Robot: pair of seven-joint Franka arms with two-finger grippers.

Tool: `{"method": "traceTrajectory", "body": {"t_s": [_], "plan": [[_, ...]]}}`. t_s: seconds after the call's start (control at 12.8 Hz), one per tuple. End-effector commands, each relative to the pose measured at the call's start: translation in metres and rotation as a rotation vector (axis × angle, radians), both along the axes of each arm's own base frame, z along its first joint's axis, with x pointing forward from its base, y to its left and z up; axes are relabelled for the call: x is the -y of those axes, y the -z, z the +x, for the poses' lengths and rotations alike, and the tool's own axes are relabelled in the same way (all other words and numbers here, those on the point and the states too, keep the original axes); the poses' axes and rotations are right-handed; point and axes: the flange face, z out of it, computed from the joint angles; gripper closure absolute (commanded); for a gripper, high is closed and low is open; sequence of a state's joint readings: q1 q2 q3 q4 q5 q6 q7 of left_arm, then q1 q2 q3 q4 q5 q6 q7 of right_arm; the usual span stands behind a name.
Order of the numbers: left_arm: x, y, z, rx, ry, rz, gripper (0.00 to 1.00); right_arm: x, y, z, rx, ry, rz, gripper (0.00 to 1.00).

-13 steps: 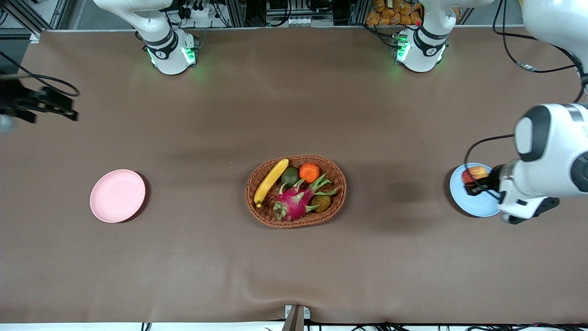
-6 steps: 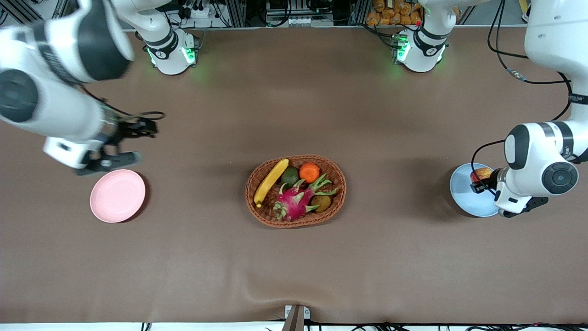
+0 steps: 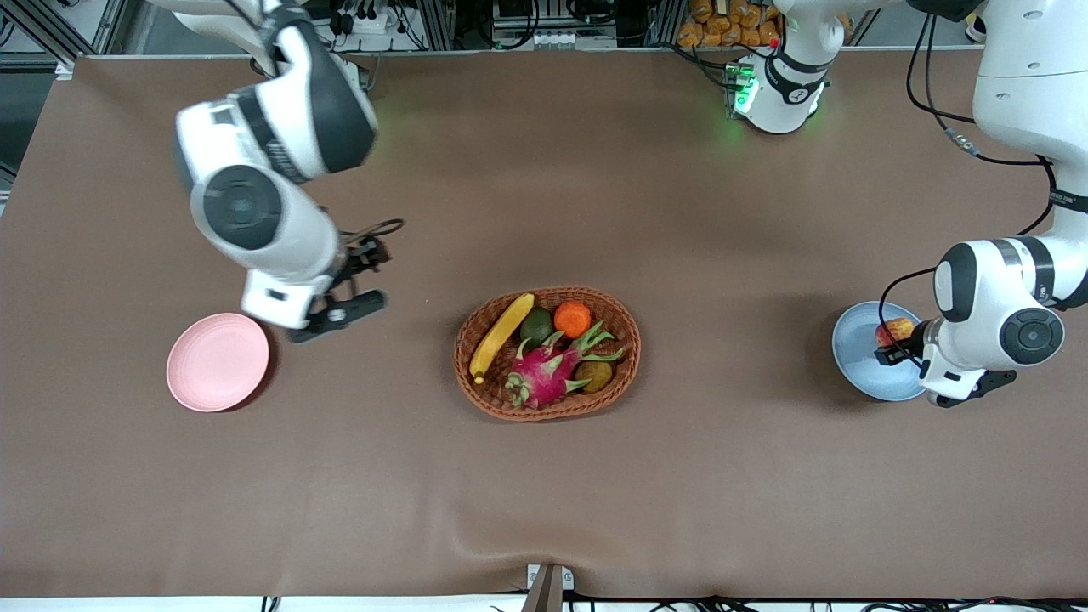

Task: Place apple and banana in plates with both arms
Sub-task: 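Release the apple with the left gripper while the right gripper reaches the basket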

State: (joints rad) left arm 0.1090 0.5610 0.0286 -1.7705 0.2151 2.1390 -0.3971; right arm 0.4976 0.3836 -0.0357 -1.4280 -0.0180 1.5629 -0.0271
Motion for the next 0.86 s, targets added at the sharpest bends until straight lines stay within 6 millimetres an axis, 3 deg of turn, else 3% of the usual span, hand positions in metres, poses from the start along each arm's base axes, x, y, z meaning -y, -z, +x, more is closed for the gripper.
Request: {"method": "traceTrajectory", "body": {"t_s": [0.0,0.16,0.31,0.55,0.78], "plan": [[0.0,-0.053,0.008,0.067,0.009,0.022,0.0,-0.067,0.034,-0.018,0.023,0.003,-0.029,0.0],[0.005,-0.088,0.008,0.083,0.024,0.019,0.0,-0.103,0.057,-0.031,0.067,0.107,-0.051,0.0],[0.022,-0.128,0.011,0.067,0.036,0.011,0.0,-0.129,0.086,-0.031,0.126,0.22,-0.047,0.0],[0.058,-0.195,0.008,0.047,0.044,-0.04,0.0,-0.143,0.136,-0.019,0.194,0.518,-0.068,0.0],[0.077,-0.254,-0.007,0.106,0.08,-0.098,0.0,-0.156,0.148,-0.011,0.189,0.708,0.009,0.0]]}}
